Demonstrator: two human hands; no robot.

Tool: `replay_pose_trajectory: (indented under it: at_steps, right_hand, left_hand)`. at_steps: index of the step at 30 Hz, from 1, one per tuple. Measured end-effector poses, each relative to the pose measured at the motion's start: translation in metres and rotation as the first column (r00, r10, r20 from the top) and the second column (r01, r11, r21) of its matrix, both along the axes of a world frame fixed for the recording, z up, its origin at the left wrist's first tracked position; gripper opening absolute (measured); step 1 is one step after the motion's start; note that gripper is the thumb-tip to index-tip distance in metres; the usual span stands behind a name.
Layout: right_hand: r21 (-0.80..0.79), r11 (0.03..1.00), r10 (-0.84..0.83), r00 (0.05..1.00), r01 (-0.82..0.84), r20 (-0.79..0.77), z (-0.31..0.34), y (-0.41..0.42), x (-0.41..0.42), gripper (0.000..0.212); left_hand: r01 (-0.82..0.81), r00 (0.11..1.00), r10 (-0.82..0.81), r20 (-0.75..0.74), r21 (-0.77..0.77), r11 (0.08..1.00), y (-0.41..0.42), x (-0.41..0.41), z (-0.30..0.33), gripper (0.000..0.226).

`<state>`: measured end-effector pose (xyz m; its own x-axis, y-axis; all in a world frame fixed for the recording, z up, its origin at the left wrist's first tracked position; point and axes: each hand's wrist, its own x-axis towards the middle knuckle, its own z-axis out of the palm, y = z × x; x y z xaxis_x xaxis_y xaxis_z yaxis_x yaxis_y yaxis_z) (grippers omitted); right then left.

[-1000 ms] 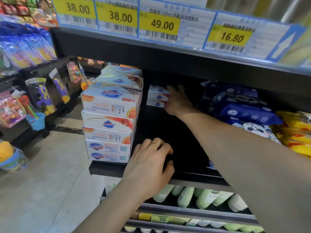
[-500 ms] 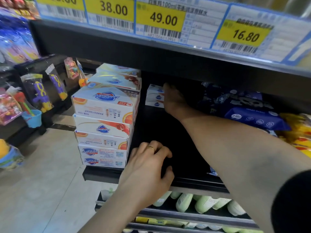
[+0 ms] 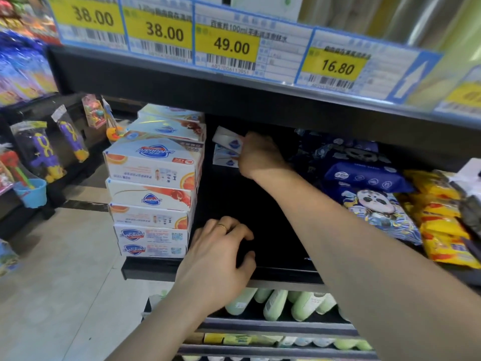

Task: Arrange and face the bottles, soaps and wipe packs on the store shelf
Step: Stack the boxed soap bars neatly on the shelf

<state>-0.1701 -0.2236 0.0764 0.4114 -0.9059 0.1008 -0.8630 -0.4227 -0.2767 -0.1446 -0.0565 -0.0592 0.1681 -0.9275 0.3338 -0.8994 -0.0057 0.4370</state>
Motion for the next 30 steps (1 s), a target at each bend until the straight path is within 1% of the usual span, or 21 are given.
replay_pose_trajectory:
  at_steps: [3, 4, 6, 7, 9, 10, 11, 13, 14, 15, 16, 17, 18, 19, 20, 22, 23, 24, 26, 28, 30]
  right_hand:
    - [0.022, 0.999, -0.024, 1.0, 0.024, 0.006, 0.004, 0.042, -0.032, 0.037]
    - [0.022, 0.999, -0.035, 0.999, 0.035, 0.033, 0.0, 0.055, -0.045, 0.035]
    - [0.028, 0.999, -0.044, 0.986, 0.04, 0.159, -0.011, 0.082, -0.071, 0.03]
    - [0.026, 0.999, -0.046, 0.972, 0.041, 0.232, -0.017, 0.094, -0.084, 0.029]
    - [0.005, 0.999, -0.035, 0.939, 0.036, 0.342, -0.029, 0.113, -0.105, 0.035]
    - [-0.007, 1.0, -0.016, 0.92, 0.02, 0.391, -0.037, 0.12, -0.114, 0.042]
    - [-0.022, 1.0, 0.011, 0.898, -0.001, 0.441, -0.045, 0.127, -0.121, 0.05]
    - [-0.059, 0.997, 0.077, 0.841, -0.053, 0.536, -0.062, 0.135, -0.135, 0.059]
    - [-0.07, 0.994, 0.105, 0.808, -0.079, 0.58, -0.07, 0.138, -0.141, 0.061]
    - [-0.077, 0.992, 0.13, 0.772, -0.104, 0.622, -0.077, 0.14, -0.147, 0.063]
    - [-0.089, 0.987, 0.158, 0.738, -0.132, 0.656, -0.083, 0.141, -0.152, 0.065]
    - [-0.108, 0.982, 0.189, 0.712, -0.157, 0.676, -0.089, 0.143, -0.156, 0.067]
    - [-0.133, 0.975, 0.22, 0.693, -0.177, 0.687, -0.093, 0.145, -0.16, 0.069]
    - [-0.16, 0.968, 0.25, 0.676, -0.193, 0.693, -0.097, 0.146, -0.164, 0.07]
    - [-0.184, 0.96, 0.277, 0.657, -0.209, 0.701, -0.101, 0.148, -0.167, 0.07]
    - [-0.212, 0.947, 0.319, 0.627, -0.24, 0.711, -0.104, 0.15, -0.173, 0.065]
    - [-0.217, 0.942, 0.332, 0.623, -0.255, 0.708, -0.104, 0.151, -0.176, 0.062]
    - [-0.216, 0.939, 0.34, 0.625, -0.268, 0.703, -0.104, 0.151, -0.18, 0.059]
    - [-0.17, 0.935, 0.333, 0.602, -0.311, 0.726, -0.1, 0.151, -0.185, 0.053]
    - [-0.082, 0.914, 0.302, 0.533, -0.396, 0.79, -0.094, 0.148, -0.19, 0.05]
    - [-0.02, 0.869, 0.285, 0.467, -0.494, 0.837, -0.088, 0.146, -0.193, 0.051]
  left_hand:
    - [-0.003, 1.0, 0.003, -0.028, 0.008, 1.0, 0.002, -0.001, 0.001, 0.035]
    - [-0.004, 0.999, 0.005, -0.051, 0.008, 1.0, 0.002, -0.002, 0.001, 0.034]
    - [0.005, 0.993, -0.006, -0.12, -0.009, 1.0, 0.003, -0.002, 0.001, 0.032]
    - [0.005, 0.985, -0.011, -0.173, -0.032, 0.999, 0.004, -0.002, 0.002, 0.031]
    - [-0.016, 0.925, -0.005, -0.379, -0.052, 0.999, 0.007, -0.003, 0.004, 0.032]
    - [-0.023, 0.854, -0.001, -0.52, -0.039, 0.999, 0.01, -0.004, 0.006, 0.033]
    - [-0.026, 0.761, -0.003, -0.649, -0.035, 0.999, 0.014, -0.006, 0.009, 0.031]
    - [-0.06, 0.55, -0.018, -0.835, -0.061, 0.996, 0.02, -0.012, 0.016, 0.026]
    - [-0.079, 0.431, -0.022, -0.902, -0.062, 0.995, 0.022, -0.015, 0.02, 0.035]
    - [-0.094, 0.318, -0.019, -0.948, -0.052, 0.994, 0.024, -0.018, 0.025, 0.05]
    - [-0.11, 0.231, -0.006, -0.973, -0.032, 0.993, 0.024, -0.019, 0.029, 0.063]
    - [-0.117, 0.178, 0.018, -0.984, -0.003, 0.993, 0.026, -0.02, 0.034, 0.069]
    - [-0.109, 0.151, 0.039, -0.988, 0.023, 0.994, 0.029, -0.021, 0.038, 0.071]
    - [-0.095, 0.16, 0.042, -0.986, 0.027, 0.995, 0.032, -0.023, 0.042, 0.069]
    - [-0.087, 0.196, 0.034, -0.98, 0.017, 0.996, 0.036, -0.026, 0.044, 0.065]
    - [-0.079, 0.286, 0.0, -0.958, -0.024, 0.997, 0.046, -0.032, 0.049, 0.042]
    - [-0.082, 0.306, -0.018, -0.952, -0.045, 0.996, 0.049, -0.033, 0.05, 0.03]
    - [-0.084, 0.314, -0.019, -0.949, -0.048, 0.995, 0.052, -0.034, 0.052, 0.023]
    - [-0.061, 0.319, -0.024, -0.947, -0.046, 0.997, 0.055, -0.035, 0.053, 0.023]
    - [-0.048, 0.29, -0.03, -0.956, -0.046, 0.998, 0.057, -0.034, 0.049, 0.025]
    - [-0.026, 0.264, -0.049, -0.963, -0.057, 0.998, 0.06, -0.032, 0.045, 0.032]
